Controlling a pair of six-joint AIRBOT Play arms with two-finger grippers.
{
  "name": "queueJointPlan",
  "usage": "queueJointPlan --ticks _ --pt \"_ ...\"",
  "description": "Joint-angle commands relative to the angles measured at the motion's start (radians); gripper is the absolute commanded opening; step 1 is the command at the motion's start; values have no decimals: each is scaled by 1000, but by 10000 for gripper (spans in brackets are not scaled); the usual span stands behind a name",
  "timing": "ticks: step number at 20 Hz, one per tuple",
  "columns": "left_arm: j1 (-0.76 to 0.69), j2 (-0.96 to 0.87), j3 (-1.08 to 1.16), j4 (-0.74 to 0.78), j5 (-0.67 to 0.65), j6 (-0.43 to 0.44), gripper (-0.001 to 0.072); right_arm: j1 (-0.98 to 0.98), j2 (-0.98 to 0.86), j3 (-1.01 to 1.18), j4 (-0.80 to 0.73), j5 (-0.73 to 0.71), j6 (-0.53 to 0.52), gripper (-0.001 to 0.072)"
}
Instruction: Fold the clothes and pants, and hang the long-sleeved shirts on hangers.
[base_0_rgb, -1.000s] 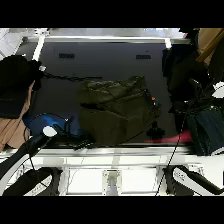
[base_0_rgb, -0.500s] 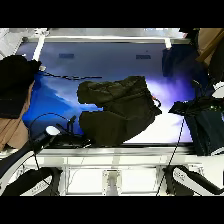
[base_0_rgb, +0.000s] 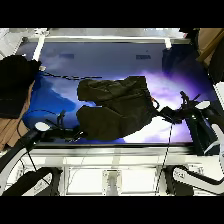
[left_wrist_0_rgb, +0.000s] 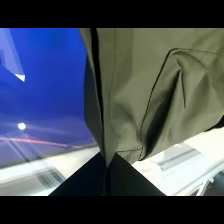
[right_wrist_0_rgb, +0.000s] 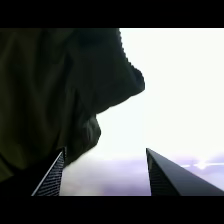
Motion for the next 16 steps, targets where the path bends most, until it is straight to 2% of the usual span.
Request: queueJointPlan --ticks 1,4,7,8,9,10,11,13,16 --pt "31 3 49 55 -11 2 15 6 -101 -22 130 -80 -7 575" --pt "32 3 60 60 -8 2 15 50 -138 -22 133 -156 -24 570" --pt "32 3 60 69 -8 2 14 87 -142 -21 204 -266 -26 551" --pt "32 3 60 70 -8 2 15 90 -142 -16 221 -275 -26 451" --pt "32 3 60 70 -8 2 15 89 -141 -5 228 -264 -27 220" --pt "32 3 60 71 -8 3 14 89 -141 13 225 -233 -29 48" --pt "33 4 63 72 -9 3 15 89 -138 35 226 -188 -42 25" --pt "56 11 112 105 -39 2 14 89 -107 103 226 -67 -98 24" --pt "148 48 341 178 -177 2 13 89 17 298 228 121 -99 24"
